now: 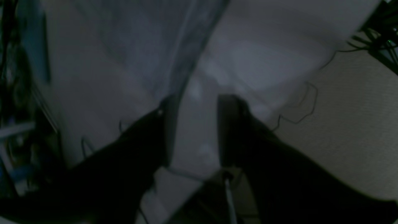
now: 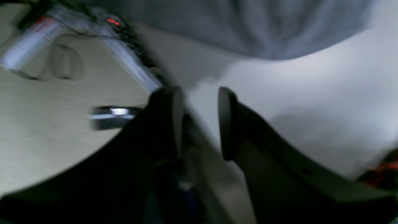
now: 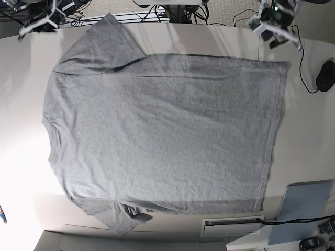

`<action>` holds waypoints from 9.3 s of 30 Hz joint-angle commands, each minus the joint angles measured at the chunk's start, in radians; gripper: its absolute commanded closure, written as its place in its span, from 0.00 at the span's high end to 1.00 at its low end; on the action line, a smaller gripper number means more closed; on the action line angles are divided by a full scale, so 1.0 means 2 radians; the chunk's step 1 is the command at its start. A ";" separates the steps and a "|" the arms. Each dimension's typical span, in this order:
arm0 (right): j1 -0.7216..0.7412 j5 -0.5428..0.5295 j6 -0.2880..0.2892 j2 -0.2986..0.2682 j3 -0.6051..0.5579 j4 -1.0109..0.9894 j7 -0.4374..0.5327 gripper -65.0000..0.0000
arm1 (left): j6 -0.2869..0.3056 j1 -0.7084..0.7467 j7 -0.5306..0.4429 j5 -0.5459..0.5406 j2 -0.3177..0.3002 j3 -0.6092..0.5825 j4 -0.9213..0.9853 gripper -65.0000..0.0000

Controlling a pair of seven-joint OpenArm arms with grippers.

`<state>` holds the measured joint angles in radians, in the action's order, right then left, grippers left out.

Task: Fold the T-shirt properly
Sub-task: 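Move both grippers to the shoulder corners of the shirt and grasp, then lift the shoulder edge with both grippers and fold it over the body, then lower the folded edge onto the shirt and open both grippers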

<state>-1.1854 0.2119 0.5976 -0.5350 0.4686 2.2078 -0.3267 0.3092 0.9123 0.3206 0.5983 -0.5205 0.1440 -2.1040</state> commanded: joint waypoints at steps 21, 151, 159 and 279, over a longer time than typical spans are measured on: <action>0.054 0.015 -0.005 -0.004 0.005 0.034 -0.027 0.56 | 0.090 -0.190 -0.075 0.001 -0.055 0.000 0.241 0.50; 0.164 0.245 -0.189 -0.104 -0.314 -0.002 -0.206 0.00 | 0.124 0.006 -0.110 -0.262 -0.031 0.194 0.088 0.00; 0.237 0.185 -0.189 -0.104 -0.309 -0.002 -0.173 0.00 | 0.124 -0.046 -0.110 -0.290 -0.028 0.194 0.110 0.00; 0.463 0.114 -0.185 -0.076 -0.378 -0.153 -0.124 0.13 | 0.068 -0.298 -0.064 -0.292 -0.028 0.086 0.227 0.00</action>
<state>-0.2695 0.4290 0.2470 -0.6701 -0.2951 1.8904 -0.5755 0.4564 0.3214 0.2104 0.0177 -0.5571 0.3084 -1.6360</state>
